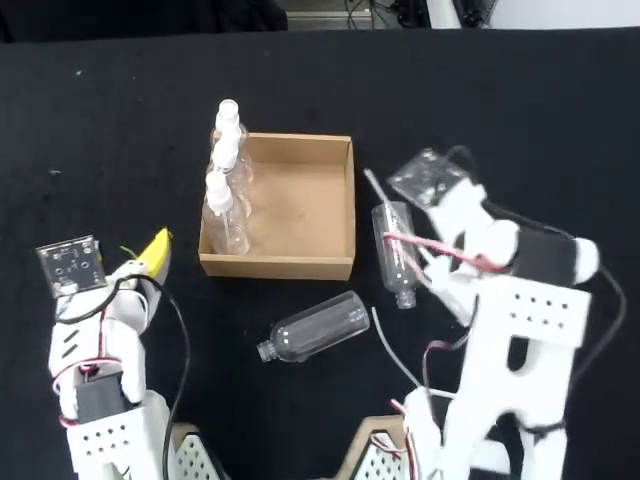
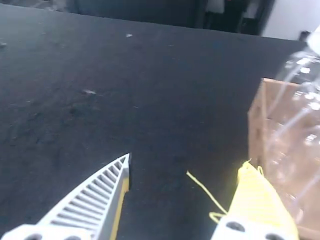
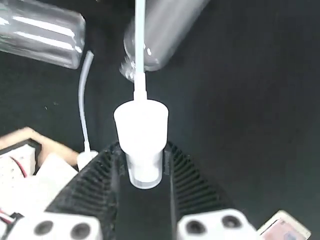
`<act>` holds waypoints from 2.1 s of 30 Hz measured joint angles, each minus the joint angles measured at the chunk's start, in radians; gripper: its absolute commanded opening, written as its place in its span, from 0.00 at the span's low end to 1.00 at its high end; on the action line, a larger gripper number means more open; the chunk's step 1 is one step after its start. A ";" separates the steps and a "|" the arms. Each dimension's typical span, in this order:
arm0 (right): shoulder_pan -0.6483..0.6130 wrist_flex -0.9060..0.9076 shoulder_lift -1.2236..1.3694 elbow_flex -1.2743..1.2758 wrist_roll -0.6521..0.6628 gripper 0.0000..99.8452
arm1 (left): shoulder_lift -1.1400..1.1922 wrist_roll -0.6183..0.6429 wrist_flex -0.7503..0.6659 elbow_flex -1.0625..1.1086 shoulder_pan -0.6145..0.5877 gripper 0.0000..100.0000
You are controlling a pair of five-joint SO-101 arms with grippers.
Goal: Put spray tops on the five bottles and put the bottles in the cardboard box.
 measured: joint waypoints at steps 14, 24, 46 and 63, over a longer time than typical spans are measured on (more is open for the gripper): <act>-0.712 -0.026 -0.238 0.316 -0.193 0.01 | 0.000 0.091 0.000 0.000 -0.117 0.23; -1.033 -0.388 0.124 0.354 -0.468 0.01 | 0.000 0.238 0.000 0.000 -0.275 0.23; -1.169 -0.344 0.454 -0.034 -0.678 0.23 | 0.000 0.239 0.000 0.000 -0.281 0.23; -0.486 -0.002 -0.094 0.276 -0.103 0.19 | 0.000 0.239 0.000 0.000 -0.281 0.23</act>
